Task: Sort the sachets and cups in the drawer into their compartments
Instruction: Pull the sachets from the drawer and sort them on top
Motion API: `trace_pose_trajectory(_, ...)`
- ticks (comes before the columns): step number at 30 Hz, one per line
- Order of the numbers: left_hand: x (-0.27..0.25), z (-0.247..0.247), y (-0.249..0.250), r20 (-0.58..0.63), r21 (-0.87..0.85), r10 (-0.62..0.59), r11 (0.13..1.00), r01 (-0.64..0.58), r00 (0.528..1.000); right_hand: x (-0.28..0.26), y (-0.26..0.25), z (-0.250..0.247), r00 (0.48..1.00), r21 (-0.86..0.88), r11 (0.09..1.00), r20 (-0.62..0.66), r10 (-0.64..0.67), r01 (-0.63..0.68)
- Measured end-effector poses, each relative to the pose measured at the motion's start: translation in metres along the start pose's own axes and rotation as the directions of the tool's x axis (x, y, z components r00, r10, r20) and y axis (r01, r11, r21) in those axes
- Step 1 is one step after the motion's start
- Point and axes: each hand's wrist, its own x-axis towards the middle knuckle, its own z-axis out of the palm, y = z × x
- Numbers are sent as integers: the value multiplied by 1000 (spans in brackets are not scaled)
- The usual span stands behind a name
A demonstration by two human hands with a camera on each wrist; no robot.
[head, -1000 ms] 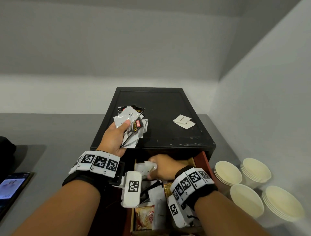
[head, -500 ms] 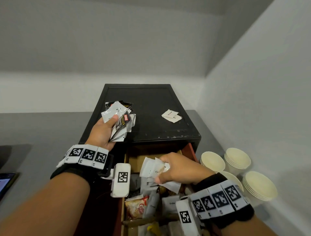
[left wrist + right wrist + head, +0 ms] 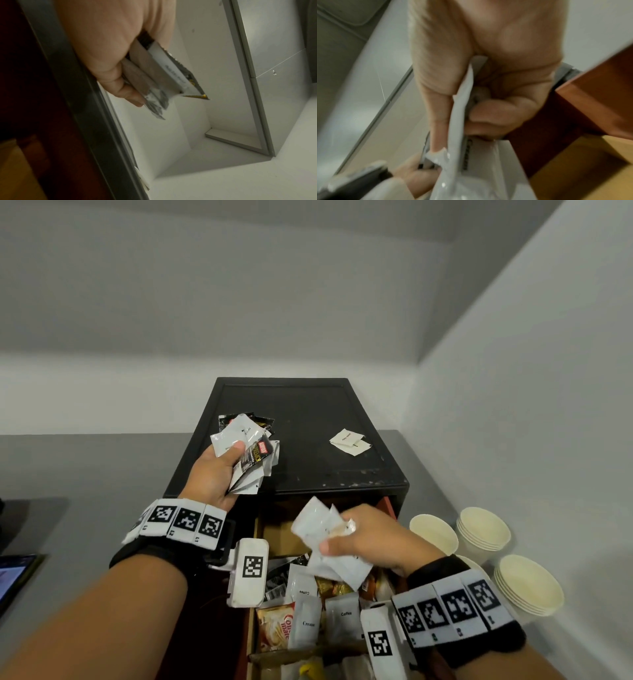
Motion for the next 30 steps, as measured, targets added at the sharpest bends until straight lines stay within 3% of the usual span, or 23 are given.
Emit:
trace_pose_trajectory(5,-20,19,-7,-130,123,155,983,-139,979,4,-44,-20,976,431,884,-193,-105,180)
trace_pose_trajectory(7,-32,28,-13,-121,203,213,961,-186,970,11,-60,-20,968,463,863,-226,-106,203)
trace_pose_trajectory(10,-55,40,-16,-42,251,244,941,-226,969,20,-67,-9,959,401,900,-277,-58,171)
trace_pose_trajectory(15,-92,43,-30,-58,122,154,982,-146,986,11,-46,14,954,329,942,-297,28,74)
trace_pose_trajectory(21,-123,41,-56,30,-10,-96,995,96,995,-8,-26,30,959,136,990,-282,17,23)
trace_pose_trajectory(25,-138,40,-64,83,-14,-151,988,153,985,-13,-22,39,964,-67,997,-264,-41,25)
trace_pose_trajectory(30,-139,33,-63,4,-98,-220,971,219,976,-22,-24,44,946,49,998,-324,-24,43)
